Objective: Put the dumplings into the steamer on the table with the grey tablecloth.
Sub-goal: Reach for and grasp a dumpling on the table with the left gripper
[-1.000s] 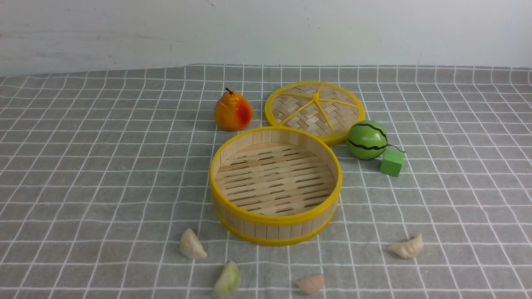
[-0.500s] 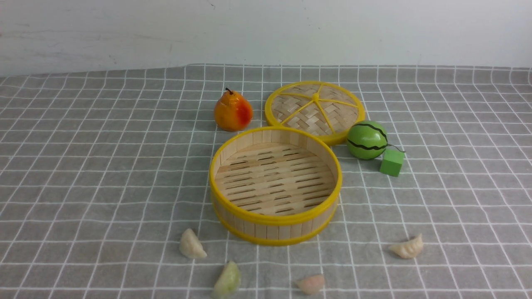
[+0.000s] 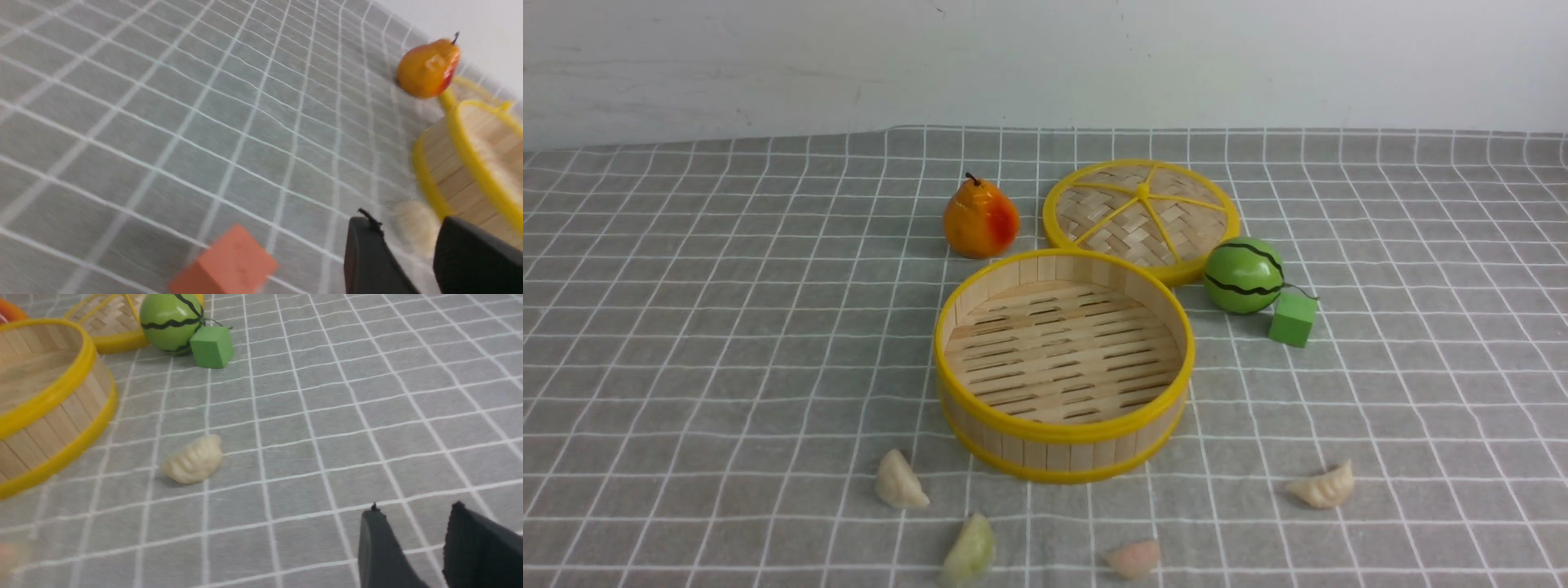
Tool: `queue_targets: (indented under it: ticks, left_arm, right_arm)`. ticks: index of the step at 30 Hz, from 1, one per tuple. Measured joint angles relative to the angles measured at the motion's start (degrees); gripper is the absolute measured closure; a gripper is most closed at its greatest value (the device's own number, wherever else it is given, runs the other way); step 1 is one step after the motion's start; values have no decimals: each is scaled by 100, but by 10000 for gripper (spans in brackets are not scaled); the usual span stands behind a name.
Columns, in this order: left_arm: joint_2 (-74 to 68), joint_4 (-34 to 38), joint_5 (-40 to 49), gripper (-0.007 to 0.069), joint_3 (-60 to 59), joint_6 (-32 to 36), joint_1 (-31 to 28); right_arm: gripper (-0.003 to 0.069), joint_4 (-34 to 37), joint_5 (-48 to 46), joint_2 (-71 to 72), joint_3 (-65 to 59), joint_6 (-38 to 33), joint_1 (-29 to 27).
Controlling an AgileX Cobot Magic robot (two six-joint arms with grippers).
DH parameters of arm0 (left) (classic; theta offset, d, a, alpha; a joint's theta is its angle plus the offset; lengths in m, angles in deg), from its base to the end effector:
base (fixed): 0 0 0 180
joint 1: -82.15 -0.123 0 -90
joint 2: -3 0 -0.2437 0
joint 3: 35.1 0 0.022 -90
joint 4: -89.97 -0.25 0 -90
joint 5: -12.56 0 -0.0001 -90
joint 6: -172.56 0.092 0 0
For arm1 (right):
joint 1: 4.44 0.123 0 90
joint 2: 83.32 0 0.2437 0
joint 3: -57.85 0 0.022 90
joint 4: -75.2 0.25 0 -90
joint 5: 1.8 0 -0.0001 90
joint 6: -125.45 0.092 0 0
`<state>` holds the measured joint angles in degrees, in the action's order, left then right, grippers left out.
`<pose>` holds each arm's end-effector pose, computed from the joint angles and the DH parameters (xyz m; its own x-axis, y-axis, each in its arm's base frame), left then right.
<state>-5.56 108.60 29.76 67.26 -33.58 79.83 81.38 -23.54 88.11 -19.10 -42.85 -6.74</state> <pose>0.0967 -0.0048 0.1778 -0.1922 -0.6998 -0.6880 -0.1135 0.7122 -0.6927 0.0944 -0.0001 0.1736 -0.2804 0.3110 -0.9081 0.0902 0.9504 0.2977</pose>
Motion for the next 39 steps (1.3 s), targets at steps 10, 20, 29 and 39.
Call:
queue_targets:
  ticks: [10, 20, 29, 39]
  left_arm:
    - [0, 3491, -252, 387, 0, -1967, 0]
    - [0, 3601, -135, 387, 280, -444, 0]
    - [-1643, 2297, 994, 586, 2077, 2323, 0]
    - [-4574, -462, 3244, 638, 4568, 2260, 464]
  right_arm:
    - [419, 3710, -114, 0, -49, 1563, 0]
    - [419, 3834, 133, 0, 2, 883, 0]
    - [587, 3418, -625, -1101, 1556, -1513, 0]
    - [678, 2721, -3225, -4321, 3984, -3382, 35]
